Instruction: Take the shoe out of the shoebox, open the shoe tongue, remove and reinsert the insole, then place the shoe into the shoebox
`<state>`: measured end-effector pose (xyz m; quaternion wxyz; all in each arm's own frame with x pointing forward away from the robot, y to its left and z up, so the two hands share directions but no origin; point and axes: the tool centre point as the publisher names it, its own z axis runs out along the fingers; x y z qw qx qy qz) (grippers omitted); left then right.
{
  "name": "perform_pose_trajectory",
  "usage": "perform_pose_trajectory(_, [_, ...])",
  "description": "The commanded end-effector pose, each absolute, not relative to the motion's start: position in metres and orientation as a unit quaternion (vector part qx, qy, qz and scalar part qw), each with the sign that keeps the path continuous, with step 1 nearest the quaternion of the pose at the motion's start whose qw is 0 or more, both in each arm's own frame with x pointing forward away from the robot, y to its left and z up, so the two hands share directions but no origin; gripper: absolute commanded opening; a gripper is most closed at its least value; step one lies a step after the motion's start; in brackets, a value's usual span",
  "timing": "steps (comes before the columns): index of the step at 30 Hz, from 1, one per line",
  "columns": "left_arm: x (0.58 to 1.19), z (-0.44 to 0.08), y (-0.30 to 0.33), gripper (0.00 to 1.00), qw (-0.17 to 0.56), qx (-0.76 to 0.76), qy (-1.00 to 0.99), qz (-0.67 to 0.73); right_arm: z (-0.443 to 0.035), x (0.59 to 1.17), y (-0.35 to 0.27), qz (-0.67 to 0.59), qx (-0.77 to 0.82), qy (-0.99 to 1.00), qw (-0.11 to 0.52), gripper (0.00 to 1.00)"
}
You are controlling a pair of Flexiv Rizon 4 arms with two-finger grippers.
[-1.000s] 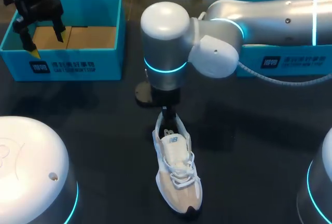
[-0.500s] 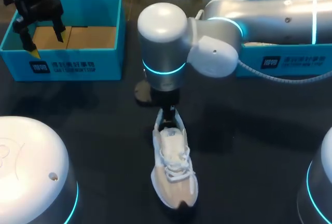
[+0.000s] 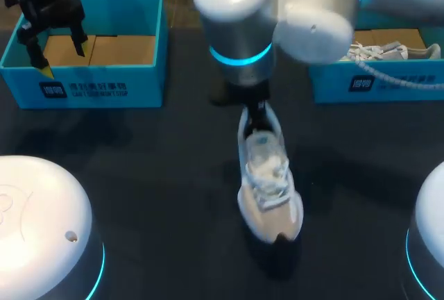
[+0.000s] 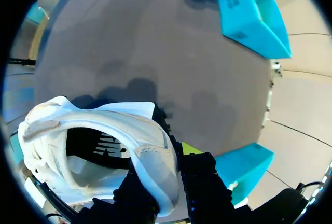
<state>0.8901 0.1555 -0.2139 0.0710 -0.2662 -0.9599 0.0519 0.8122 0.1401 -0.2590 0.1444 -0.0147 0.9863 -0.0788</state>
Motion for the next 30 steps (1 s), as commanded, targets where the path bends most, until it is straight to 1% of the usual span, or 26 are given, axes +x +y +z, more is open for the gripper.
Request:
perform_pose_trajectory(1, [0.89,-0.214,0.156,1.0,0.071,-0.267,-0.96,0.051,-0.18,0.807,0.106,-0.066,-0.007,0.987,0.149,0.0])
perform_pose_trajectory(5, [0.89,-0.214,0.156,1.0,0.071,-0.267,-0.96,0.051,-0.176,0.806,0.106,-0.078,0.006,0.985,0.151,0.0])
perform_pose_trajectory(9, [0.901,-0.205,0.162,1.0,0.096,-0.161,-0.98,0.069,-0.176,0.806,0.106,-0.078,0.006,0.985,0.151,0.0])
perform_pose_trajectory(10, [0.904,-0.203,0.164,1.0,0.108,-0.125,-0.984,0.061,-0.176,0.806,0.106,-0.078,0.006,0.985,0.151,0.0])
perform_pose_trajectory(12, [0.907,-0.201,0.168,1.0,0.109,-0.068,-0.991,0.047,-0.176,0.806,0.106,-0.078,0.006,0.985,0.151,0.0])
perform_pose_trajectory(16, [0.915,-0.192,0.181,1.0,0.122,0.092,-0.988,0.006,-0.176,0.806,0.106,-0.078,0.006,0.985,0.151,0.0])
perform_pose_trajectory(19, [0.933,-0.191,0.194,1.0,0.119,0.362,-0.92,-0.095,-0.176,0.806,0.106,-0.078,0.006,0.985,0.151,0.0])
perform_pose_trajectory(30, [0.933,-0.191,0.194,1.0,0.119,0.362,-0.92,-0.095,-0.176,0.806,0.106,-0.078,0.006,0.985,0.151,0.0])
